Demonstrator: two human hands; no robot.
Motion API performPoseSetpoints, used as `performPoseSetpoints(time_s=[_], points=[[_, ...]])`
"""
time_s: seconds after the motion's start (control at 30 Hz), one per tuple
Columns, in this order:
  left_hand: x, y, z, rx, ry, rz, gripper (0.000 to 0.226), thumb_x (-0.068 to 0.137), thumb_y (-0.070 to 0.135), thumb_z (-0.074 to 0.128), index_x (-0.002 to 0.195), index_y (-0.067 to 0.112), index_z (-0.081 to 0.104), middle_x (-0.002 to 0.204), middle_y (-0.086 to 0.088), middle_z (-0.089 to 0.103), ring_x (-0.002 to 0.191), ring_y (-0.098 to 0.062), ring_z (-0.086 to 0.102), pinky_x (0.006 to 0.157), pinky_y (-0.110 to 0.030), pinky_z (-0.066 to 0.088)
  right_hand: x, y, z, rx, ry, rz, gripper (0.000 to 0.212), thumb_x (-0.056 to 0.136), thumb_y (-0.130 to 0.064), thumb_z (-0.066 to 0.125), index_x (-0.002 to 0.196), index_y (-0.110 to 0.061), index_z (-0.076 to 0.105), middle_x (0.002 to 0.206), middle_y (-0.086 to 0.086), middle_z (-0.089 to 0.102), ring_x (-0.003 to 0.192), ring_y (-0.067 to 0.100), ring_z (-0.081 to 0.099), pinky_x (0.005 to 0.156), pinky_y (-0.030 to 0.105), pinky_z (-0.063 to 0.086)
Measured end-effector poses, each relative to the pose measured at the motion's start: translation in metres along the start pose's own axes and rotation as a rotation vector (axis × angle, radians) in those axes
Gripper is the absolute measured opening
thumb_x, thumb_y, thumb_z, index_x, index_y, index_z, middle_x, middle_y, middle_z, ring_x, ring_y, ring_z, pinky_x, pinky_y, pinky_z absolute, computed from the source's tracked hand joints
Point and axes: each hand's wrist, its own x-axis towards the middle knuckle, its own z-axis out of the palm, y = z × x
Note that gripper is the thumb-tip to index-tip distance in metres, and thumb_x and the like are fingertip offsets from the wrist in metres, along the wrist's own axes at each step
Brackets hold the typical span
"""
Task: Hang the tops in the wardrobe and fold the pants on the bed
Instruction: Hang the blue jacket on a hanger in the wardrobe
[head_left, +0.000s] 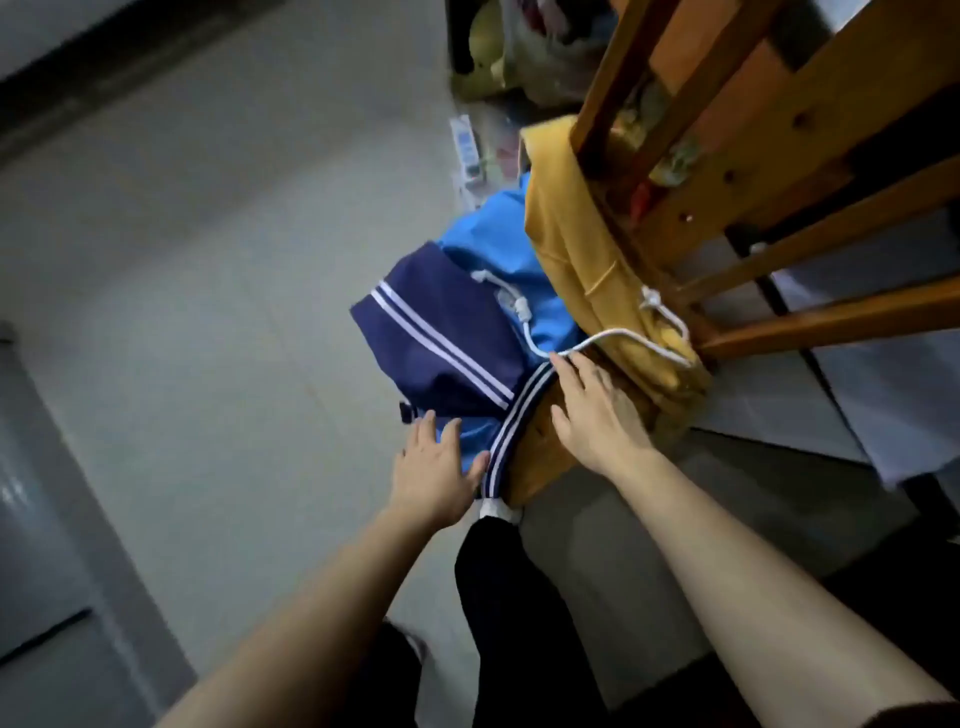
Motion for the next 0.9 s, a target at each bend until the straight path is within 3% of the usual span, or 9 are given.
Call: performPoseSetpoints(time_s=[0.13, 0.23, 0.27, 0.33, 0.4, 0.53, 0.63, 0.73, 0.9], points=[[0.048, 0.005, 0.061, -0.006, -0.018, -0.098, 0.096, 0.083, 0.071, 0.051, 0.154, 0.019, 0.013, 0.163, -0.011, -0.004, 0.149, -0.031, 0.003, 0.115, -0.046, 0.023, 0.042, 0.02, 0.05, -0.088, -0.099, -0.094, 0.082, 0.088, -0.012, 0.055, 0.159, -0.018, 0.014, 0.165, 0.009, 0.011, 0.149, 0.029, 0.016, 0.116, 0.043, 0.029], [0.072, -0.003, 0.086, 0.041, 0.03, -0.123, 0.11, 0.074, 0.067, 0.066, 0.153, 0.02, 0.006, 0.161, -0.011, -0.013, 0.147, -0.036, 0.011, 0.109, -0.049, 0.033, 0.058, 0.021, 0.076, -0.134, -0.085, -0.137, 0.076, 0.093, -0.019, 0.056, 0.158, -0.017, 0.017, 0.16, 0.008, 0.027, 0.143, 0.03, 0.029, 0.115, 0.043, 0.028], [0.076, -0.004, 0.088, 0.015, 0.052, -0.111, 0.105, 0.074, 0.056, 0.072, 0.151, 0.02, 0.011, 0.16, -0.012, -0.012, 0.14, -0.038, 0.026, 0.102, -0.048, 0.04, 0.061, 0.018, 0.079, -0.127, -0.062, -0.139, 0.073, 0.094, -0.023, 0.058, 0.157, -0.017, 0.021, 0.154, 0.008, 0.034, 0.137, 0.03, 0.035, 0.111, 0.043, 0.032], [0.079, -0.006, 0.086, -0.059, 0.102, -0.073, 0.076, 0.077, 0.026, 0.073, 0.139, 0.018, 0.031, 0.158, -0.015, 0.001, 0.111, -0.041, 0.053, 0.077, -0.043, 0.048, 0.068, 0.009, 0.081, -0.129, -0.018, -0.122, 0.068, 0.095, -0.027, 0.061, 0.154, -0.018, 0.029, 0.141, 0.008, 0.043, 0.125, 0.031, 0.044, 0.102, 0.044, 0.039], [0.075, -0.012, 0.078, -0.076, 0.16, -0.02, 0.05, 0.076, 0.007, 0.065, 0.121, 0.012, 0.044, 0.149, -0.015, 0.024, 0.088, -0.043, 0.057, 0.063, -0.039, 0.04, 0.07, -0.004, 0.08, -0.169, -0.008, -0.128, 0.065, 0.095, -0.029, 0.063, 0.151, -0.019, 0.033, 0.134, 0.009, 0.045, 0.119, 0.031, 0.047, 0.098, 0.043, 0.04], [0.063, -0.04, 0.041, -0.114, 0.325, -0.045, 0.025, 0.08, 0.012, 0.057, 0.104, 0.009, 0.051, 0.101, -0.016, 0.055, 0.081, -0.04, 0.053, 0.062, -0.042, 0.039, 0.069, -0.034, 0.071, -0.307, -0.005, -0.153, 0.062, 0.09, -0.028, 0.065, 0.146, -0.024, 0.039, 0.131, 0.009, 0.044, 0.116, 0.03, 0.045, 0.095, 0.041, 0.037], [0.052, -0.062, 0.005, -0.259, 0.508, -0.196, 0.017, 0.078, 0.01, 0.048, 0.095, 0.015, 0.047, 0.076, -0.01, 0.055, 0.065, -0.034, 0.044, 0.056, -0.039, 0.033, 0.061, -0.07, 0.065, -0.313, 0.064, -0.162, 0.036, 0.096, -0.025, 0.053, 0.131, -0.027, 0.056, 0.137, 0.01, 0.044, 0.121, 0.032, 0.042, 0.098, 0.042, 0.03], [0.028, -0.087, -0.031, -0.227, 0.612, -0.151, 0.019, 0.076, 0.01, 0.047, 0.093, 0.017, 0.047, 0.069, -0.004, 0.049, 0.061, -0.033, 0.042, 0.055, -0.035, 0.028, 0.05, -0.113, 0.052, -0.23, 0.151, -0.159, 0.031, 0.1, -0.023, 0.043, 0.124, -0.026, 0.064, 0.146, 0.011, 0.044, 0.134, 0.033, 0.038, 0.104, 0.045, 0.024], [-0.031, -0.132, -0.102, -0.194, 0.797, -0.048, 0.018, 0.073, 0.014, 0.048, 0.089, 0.013, 0.055, 0.07, -0.017, 0.063, 0.06, -0.043, 0.056, 0.052, -0.034, 0.029, 0.027, -0.177, -0.001, -0.324, 0.188, -0.194, 0.028, 0.1, -0.022, 0.039, 0.12, -0.024, 0.058, 0.121, 0.006, 0.057, 0.115, 0.032, 0.048, 0.09, 0.042, 0.033]])
